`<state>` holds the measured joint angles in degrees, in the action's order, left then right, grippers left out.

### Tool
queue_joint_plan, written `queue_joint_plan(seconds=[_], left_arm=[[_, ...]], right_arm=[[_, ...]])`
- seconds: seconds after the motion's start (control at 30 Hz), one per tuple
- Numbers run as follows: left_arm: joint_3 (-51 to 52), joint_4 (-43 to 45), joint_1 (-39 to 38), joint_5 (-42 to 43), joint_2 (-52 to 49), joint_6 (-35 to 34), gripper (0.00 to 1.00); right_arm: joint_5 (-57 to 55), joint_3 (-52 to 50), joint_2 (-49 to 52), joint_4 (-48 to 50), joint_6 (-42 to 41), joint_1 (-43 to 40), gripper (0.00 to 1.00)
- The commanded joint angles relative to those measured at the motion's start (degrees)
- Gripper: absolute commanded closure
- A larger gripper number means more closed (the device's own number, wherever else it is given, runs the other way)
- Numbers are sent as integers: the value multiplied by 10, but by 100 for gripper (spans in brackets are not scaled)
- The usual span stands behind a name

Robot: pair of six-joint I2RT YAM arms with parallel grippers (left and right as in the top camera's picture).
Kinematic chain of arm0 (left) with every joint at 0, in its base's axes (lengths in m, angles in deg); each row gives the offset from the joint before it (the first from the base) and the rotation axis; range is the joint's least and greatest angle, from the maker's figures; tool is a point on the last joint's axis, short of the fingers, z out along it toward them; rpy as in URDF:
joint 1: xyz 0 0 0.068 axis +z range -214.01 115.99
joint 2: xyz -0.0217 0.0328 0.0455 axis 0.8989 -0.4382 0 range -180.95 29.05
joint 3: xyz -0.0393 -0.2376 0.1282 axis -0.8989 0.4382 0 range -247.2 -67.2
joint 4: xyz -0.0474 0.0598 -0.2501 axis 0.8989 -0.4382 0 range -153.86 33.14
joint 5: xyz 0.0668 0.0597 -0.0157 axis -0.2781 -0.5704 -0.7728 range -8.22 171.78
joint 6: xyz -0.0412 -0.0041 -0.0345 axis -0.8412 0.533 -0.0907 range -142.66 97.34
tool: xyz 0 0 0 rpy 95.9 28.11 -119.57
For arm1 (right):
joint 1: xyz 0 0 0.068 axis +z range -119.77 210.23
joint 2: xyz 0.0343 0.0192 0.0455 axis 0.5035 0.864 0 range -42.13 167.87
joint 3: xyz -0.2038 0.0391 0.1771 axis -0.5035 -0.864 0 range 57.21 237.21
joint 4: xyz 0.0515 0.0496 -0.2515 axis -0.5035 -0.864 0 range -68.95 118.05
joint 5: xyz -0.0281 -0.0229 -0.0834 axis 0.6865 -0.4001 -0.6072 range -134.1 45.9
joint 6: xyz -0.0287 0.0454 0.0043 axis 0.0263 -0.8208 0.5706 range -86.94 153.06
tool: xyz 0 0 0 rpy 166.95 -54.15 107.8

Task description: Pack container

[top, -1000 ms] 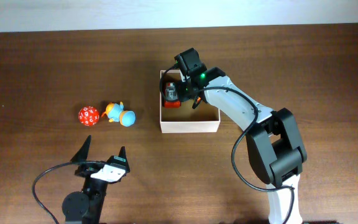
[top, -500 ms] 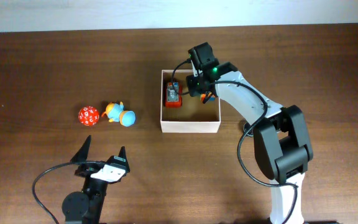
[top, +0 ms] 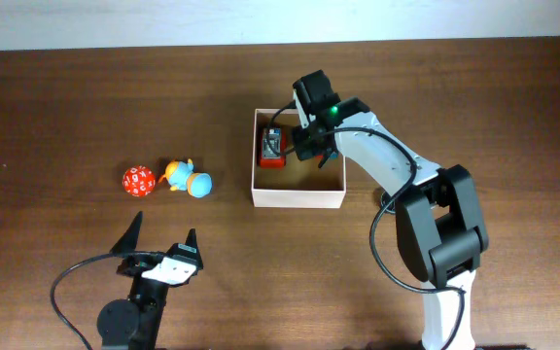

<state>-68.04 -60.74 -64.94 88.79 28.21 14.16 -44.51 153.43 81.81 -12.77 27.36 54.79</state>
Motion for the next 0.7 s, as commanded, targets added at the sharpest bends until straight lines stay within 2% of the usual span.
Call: queue_joint_plan(seconds=[0.0,0.3,0.67], left_arm=[[3,-1,3,-4,5,-3,1],[3,-1,3,-4,5,-3,1],[3,-1,3,-4,5,-3,1]], right_arm=[[26,13,-3,-23,10,15,96],[33,13,-2,-68,25,24,96],[-38,13,-2,-100,25,23,96]])
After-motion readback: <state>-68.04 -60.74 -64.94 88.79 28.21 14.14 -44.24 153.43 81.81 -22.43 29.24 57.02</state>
